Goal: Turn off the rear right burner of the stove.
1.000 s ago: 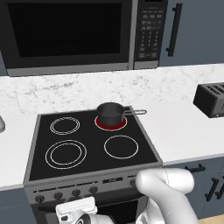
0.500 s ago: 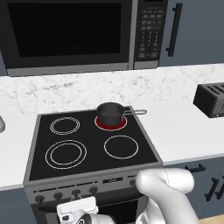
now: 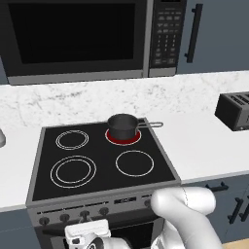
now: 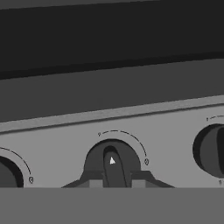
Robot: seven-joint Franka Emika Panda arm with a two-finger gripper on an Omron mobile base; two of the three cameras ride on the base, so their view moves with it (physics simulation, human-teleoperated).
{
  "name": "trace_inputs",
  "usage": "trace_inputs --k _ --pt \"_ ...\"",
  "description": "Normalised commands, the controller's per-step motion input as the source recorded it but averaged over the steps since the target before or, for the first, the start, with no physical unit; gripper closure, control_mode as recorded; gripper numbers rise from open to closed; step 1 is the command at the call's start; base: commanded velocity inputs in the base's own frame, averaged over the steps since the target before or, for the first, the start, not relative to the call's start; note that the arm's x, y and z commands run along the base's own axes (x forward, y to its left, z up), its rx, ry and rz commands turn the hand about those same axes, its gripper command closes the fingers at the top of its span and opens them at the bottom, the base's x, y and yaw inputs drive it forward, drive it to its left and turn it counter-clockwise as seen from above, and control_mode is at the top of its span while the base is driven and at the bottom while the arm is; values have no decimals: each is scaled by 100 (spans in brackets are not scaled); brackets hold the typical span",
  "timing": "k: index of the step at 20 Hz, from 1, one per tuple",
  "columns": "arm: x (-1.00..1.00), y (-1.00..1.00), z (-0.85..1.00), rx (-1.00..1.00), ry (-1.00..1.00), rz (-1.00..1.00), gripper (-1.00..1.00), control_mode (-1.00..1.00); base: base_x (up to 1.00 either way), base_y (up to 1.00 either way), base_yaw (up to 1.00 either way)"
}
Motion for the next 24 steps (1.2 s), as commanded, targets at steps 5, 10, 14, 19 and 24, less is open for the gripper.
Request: trace_inputs --k 5,10,14,19,24 --pt "7 0 7 25 0 0 100 -100 0 0 0" --pt "8 0 3 26 0 0 100 -100 0 0 0" --pt "4 0 0 28 0 0 100 -100 0 0 0" --pt "4 0 1 35 0 0 100 -100 0 0 0" --pt "2 -1 1 36 0 0 100 -100 0 0 0"
